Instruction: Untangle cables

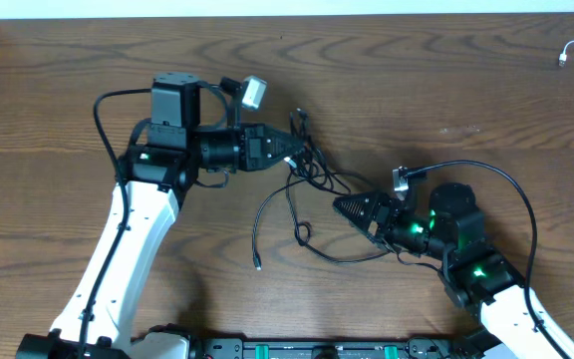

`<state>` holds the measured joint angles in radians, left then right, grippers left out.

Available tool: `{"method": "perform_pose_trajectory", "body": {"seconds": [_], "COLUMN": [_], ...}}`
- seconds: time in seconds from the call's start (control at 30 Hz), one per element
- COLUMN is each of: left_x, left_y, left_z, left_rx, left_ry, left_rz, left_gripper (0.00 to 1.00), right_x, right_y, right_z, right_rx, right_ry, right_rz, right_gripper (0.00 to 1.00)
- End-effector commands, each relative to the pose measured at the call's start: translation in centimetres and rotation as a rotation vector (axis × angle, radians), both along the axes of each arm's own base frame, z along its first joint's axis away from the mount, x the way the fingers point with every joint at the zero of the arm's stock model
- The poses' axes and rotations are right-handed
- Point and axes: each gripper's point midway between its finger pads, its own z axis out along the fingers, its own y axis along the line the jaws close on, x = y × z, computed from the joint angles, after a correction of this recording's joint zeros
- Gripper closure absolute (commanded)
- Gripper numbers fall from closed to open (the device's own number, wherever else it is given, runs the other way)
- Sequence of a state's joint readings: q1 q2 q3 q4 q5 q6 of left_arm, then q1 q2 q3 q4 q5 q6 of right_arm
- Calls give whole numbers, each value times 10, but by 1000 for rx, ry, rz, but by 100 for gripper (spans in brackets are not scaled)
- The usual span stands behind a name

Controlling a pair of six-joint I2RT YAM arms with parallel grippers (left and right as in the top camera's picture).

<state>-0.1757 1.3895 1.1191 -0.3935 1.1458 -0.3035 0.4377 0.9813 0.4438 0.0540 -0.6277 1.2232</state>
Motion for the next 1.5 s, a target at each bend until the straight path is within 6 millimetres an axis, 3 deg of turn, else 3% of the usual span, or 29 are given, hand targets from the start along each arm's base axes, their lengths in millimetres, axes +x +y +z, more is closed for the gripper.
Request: {"method": "perform_pose_trajectory", "body": {"seconds": [0.0,0.6,1.03,1.23,1.47], "left_x": [-5,-10,-14,-25,-34], "left_y": [-3,-12,-35,-42,-44], "left_z": [6,9,28,49,75], "left_rx": [-14,-27,-91,-177,-248], "left_ry": [-10,20,28,56,-21], "left_rz": [-16,-31,-64,-141,-230], "left_gripper": [92,92,92,93,92], "right_x": [4,14,3,15,20], "right_y": [1,14,38,28,-15], "right_z": [4,5,-34,-53,-98], "right_rx": [22,30,-20,-125,-394], "right_ry": [15,-20,103,46,72], "right_rz": [-36,-65,-14,-61,-190], "right_gripper": [22,23,24,28,31]}}
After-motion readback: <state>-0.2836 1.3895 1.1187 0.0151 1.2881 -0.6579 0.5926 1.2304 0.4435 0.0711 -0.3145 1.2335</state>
